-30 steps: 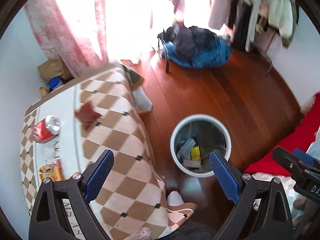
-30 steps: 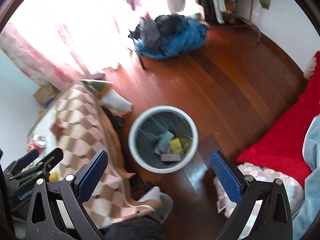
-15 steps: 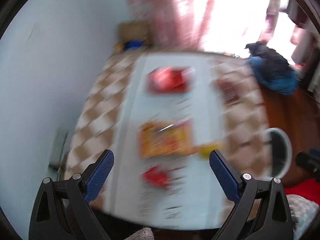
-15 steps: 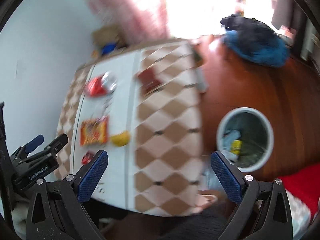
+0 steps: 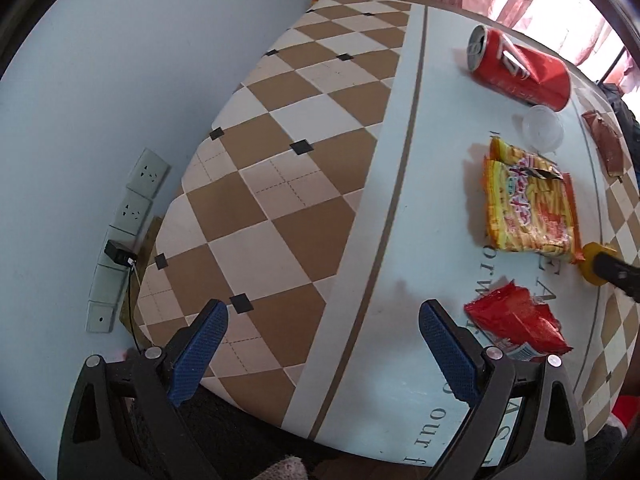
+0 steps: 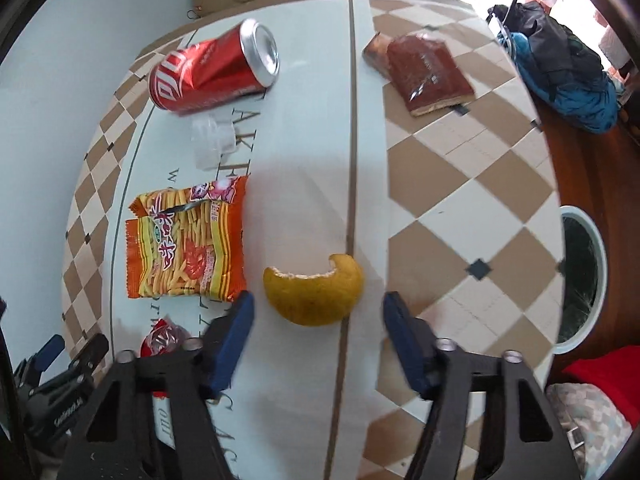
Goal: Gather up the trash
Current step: 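Grasp the red wrapper with the left gripper while the right grasps the yellow fruit peel, then carry the wrapper and peel over the trash bin and release them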
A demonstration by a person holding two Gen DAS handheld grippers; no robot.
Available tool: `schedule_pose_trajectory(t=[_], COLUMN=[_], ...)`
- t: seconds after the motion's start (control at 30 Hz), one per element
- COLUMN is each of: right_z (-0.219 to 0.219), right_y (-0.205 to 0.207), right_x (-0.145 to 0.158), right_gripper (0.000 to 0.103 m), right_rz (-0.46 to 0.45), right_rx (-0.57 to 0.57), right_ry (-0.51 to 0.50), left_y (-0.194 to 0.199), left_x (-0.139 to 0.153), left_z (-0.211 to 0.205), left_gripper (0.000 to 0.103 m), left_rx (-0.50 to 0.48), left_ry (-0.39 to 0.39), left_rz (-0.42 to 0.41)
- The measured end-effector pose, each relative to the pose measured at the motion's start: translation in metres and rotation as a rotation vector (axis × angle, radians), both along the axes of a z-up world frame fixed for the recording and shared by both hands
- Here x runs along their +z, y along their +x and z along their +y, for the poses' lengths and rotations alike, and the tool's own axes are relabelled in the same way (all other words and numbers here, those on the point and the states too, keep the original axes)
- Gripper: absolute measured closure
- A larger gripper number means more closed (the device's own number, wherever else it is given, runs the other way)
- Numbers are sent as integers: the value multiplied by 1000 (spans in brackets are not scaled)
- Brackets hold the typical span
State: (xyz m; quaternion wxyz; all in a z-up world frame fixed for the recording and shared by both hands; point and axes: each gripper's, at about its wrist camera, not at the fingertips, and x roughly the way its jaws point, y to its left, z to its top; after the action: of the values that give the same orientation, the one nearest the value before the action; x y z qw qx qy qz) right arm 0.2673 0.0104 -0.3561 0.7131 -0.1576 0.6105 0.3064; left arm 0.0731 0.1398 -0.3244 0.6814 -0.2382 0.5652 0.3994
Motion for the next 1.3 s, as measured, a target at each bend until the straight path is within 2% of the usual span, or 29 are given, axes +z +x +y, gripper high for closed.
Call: schedule_pose_trajectory(t=[0.03, 0.1, 0.3, 0.4, 0.47, 0.5, 0.53, 0.57, 0.6, 0.73, 0.83, 1.07, 1.3], right_z=[-1, -4, -38, -58, -73, -81, -87, -89, -89, -92, -92, -90, -100], right_y=[-1, -2, -9, -10, -9, -11, -12, -12, -12, -20, -24, -30, -25], right_x=[1, 4, 23, 24, 18, 12, 9, 6, 5, 6, 13, 42, 89], right_gripper=[55, 70, 72, 72, 72, 72, 72, 72, 72, 72, 73, 73, 73], right_rz=[-13, -9, -28, -26, 7, 28, 37, 42, 45, 36, 27, 22, 6], right_rx=[-1, 6, -13, -47, -84, -97, -102, -106, -105, -93, -83, -82, -79], right_ry=[17, 39, 65, 58, 59, 56, 53, 49, 51, 56, 74, 157, 255], left_y=[0, 3, 21, 43, 54, 57, 61, 62, 66, 65, 63, 62, 75], left_x=[2, 8, 22, 17, 9, 6, 3, 2, 0, 5, 16, 59, 105], left_z=[-1, -5, -39, -64, -73, -73, -75, -77, -79, -76, -77, -85, -92], left_gripper=[5, 5, 5, 6, 7, 14, 35, 46, 66, 83, 87, 88, 88], left_rx=[-7, -22, -115, -198, -231, -240, -248, -253, -256, -253, -273, -323, -355], left_ry=[-6, -22, -130, -159, -151, -143, -130, -123, -122, -96, -52, 74, 135], left_rz=[-12, -40, -171, -175, -168, -167, -163, -154, -147, -170, -168, -197, -264])
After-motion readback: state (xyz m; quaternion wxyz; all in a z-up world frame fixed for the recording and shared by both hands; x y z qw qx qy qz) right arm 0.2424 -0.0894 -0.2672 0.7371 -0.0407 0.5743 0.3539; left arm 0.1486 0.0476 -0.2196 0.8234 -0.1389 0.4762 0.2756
